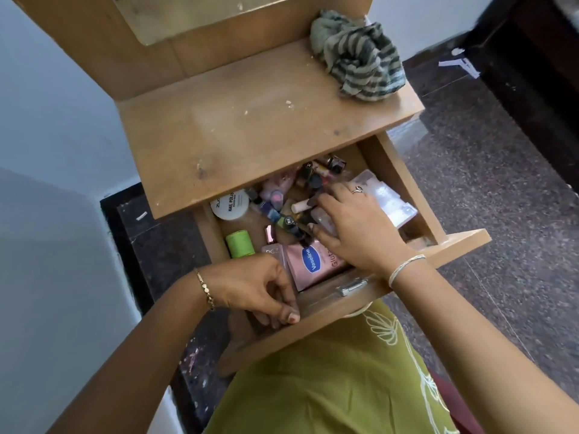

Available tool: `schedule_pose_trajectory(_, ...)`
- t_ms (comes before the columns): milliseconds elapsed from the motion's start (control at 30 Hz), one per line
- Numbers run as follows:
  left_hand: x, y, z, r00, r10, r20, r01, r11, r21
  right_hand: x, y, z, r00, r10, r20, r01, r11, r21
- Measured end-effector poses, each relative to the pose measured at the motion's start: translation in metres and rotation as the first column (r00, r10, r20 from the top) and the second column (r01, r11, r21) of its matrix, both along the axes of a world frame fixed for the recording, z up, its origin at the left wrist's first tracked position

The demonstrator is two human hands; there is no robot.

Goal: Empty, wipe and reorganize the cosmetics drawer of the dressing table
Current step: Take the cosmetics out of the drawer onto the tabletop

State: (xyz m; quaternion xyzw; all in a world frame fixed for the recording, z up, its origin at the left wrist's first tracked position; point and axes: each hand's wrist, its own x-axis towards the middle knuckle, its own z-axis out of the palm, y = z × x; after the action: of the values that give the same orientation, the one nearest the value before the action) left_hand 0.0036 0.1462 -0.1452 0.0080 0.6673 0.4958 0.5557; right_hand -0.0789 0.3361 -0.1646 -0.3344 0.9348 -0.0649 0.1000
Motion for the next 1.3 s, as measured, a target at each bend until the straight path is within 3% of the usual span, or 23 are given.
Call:
schedule_pose_trajectory(200, 0.012, 0.006, 0.002, 0.996, -0.005, -0.088, 0.008, 1.000, 0.027, 0.017, 0.010, -0.003, 1.000, 0.004, -0.007, -0.005, 1.000, -0.014)
schedule_pose_trajectory(467, 0.033, 0.012, 0.002, 0.988, 0.043, -0.151, -0.040, 0.999, 0.021, 0.010, 0.035, 0.000, 0.947, -0.316, -0.061, 0.310, 0.946, -0.093)
schedule_pose_trajectory(567, 0.037, 0.018, 0.003, 0.960, 0.175, -0.218, -0.175, 0.984, 0.018, 0.002, 0.047, 0.004, 0.941, -0.337, 0.024, 0.338, 0.940, -0.043)
schedule_pose_trajectory(633, 0.033, 0.023, 0.003, 0.891, 0.361, -0.275, -0.369, 0.929, 0.025, 0.001, 0.049, 0.006, 0.938, -0.339, 0.068, 0.339, 0.941, 0.013)
schedule_pose_trajectory(700, 0.026, 0.030, 0.004, 0.833, 0.499, -0.240, -0.500, 0.864, 0.063, 0.001, 0.049, 0.007, 0.930, -0.356, 0.091, 0.348, 0.933, 0.093)
schedule_pose_trajectory(833, 0.014, 0.049, 0.006, 0.864, 0.481, -0.149, -0.480, 0.876, 0.046, 0.000, 0.053, 0.011, 0.903, -0.416, 0.104, 0.402, 0.906, 0.135)
schedule_pose_trajectory(1067, 0.015, 0.065, 0.002, 0.888, 0.394, -0.236, -0.409, 0.912, -0.018, 0.003, 0.063, 0.015, 0.844, -0.488, 0.222, 0.508, 0.861, -0.036)
schedule_pose_trajectory(1300, 0.034, 0.066, 0.028, 0.811, 0.543, -0.217, -0.517, 0.839, 0.168, 0.009, 0.074, 0.046, 0.691, -0.482, 0.538, 0.692, 0.656, -0.300)
